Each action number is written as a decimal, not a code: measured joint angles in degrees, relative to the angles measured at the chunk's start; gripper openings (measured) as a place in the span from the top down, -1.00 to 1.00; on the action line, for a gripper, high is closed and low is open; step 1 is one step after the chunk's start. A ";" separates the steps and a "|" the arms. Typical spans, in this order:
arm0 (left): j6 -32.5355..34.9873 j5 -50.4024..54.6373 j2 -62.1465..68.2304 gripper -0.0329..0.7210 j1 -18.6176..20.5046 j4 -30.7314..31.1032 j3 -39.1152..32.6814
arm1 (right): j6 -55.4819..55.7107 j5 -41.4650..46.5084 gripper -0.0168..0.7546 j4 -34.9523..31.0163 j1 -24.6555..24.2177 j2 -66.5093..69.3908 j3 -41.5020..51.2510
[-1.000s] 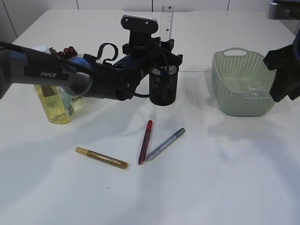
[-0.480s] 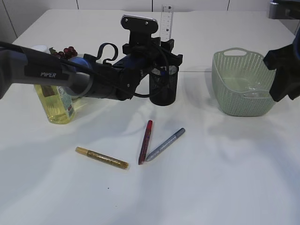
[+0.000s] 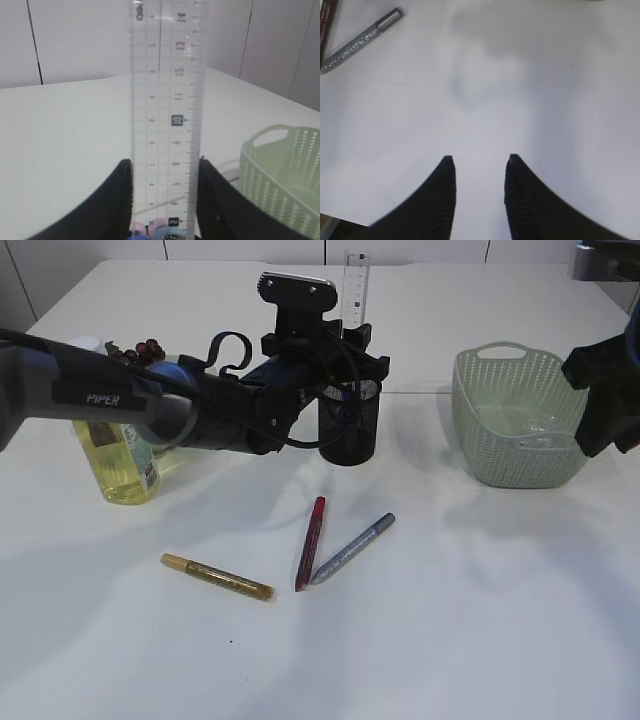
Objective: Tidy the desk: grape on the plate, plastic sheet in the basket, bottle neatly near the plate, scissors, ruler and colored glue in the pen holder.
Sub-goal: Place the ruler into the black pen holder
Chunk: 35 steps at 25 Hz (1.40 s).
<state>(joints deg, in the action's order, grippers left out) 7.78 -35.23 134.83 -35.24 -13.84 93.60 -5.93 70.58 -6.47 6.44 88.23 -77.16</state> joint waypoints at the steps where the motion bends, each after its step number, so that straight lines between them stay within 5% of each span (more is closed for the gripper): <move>1: 0.00 0.00 0.00 0.15 0.00 0.00 0.00 | 0.00 0.00 0.23 0.00 0.00 0.00 0.00; 20: -0.13 3.01 -1.03 0.02 0.00 -0.37 0.00 | 0.00 0.00 0.23 0.00 0.00 0.00 0.00; 35: -0.13 36.82 -16.66 0.07 0.00 0.02 0.00 | 3.78 0.00 0.23 -0.46 0.00 0.00 0.00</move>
<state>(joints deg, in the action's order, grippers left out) 7.66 1.59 118.17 -35.24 -13.82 93.60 -2.16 70.58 -6.94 6.44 88.23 -77.16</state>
